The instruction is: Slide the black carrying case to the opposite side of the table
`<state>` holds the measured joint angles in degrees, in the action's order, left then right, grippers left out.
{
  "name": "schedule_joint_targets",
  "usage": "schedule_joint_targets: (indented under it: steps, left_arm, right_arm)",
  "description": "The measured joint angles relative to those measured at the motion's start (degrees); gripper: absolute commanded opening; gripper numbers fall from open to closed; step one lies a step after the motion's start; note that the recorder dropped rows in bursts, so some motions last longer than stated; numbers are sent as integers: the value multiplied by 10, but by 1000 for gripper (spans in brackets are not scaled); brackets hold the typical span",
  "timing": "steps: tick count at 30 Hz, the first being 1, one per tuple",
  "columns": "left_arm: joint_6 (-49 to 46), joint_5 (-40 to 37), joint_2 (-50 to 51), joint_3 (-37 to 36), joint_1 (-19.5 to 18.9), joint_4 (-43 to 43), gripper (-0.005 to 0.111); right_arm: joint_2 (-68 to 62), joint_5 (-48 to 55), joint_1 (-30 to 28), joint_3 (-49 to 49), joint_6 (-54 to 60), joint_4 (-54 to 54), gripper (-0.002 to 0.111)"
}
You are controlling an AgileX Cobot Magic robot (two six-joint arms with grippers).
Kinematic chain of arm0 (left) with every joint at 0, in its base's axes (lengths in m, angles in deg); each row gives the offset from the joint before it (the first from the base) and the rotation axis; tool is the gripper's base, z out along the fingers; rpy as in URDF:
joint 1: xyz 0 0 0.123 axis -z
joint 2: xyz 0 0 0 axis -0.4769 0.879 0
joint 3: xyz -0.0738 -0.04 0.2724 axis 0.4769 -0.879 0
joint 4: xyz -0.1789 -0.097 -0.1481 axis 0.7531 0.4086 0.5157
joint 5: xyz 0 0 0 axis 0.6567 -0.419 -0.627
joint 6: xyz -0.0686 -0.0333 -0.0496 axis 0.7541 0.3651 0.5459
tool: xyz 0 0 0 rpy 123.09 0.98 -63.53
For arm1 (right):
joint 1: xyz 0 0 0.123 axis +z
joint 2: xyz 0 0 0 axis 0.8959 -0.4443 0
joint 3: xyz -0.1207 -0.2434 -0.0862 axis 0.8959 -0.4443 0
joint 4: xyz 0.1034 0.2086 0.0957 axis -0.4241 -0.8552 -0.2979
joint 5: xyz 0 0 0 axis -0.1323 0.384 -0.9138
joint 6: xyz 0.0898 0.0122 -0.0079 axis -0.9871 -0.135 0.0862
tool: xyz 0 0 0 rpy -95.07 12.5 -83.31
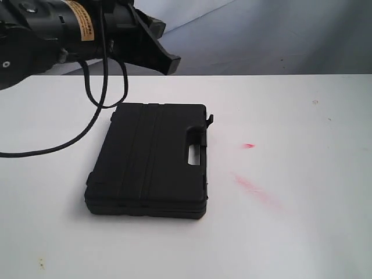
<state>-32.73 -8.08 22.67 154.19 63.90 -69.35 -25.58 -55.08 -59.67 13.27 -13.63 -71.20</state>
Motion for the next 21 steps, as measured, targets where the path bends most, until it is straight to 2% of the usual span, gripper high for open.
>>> schedule_joint_targets:
  steps: [4, 8, 21]
  left_arm:
    - [-66, 15, -5, -27, -28, 72, 0]
    - [-87, 38, -40, -66, -67, 89, 0]
    - [-127, 60, -298, -247, -229, 109, 0]
  right_arm:
    - [0, 0, 0, 0, 0, 0, 0]
    - [0, 0, 0, 0, 0, 0, 0]
    - [0, 0, 0, 0, 0, 0, 0]
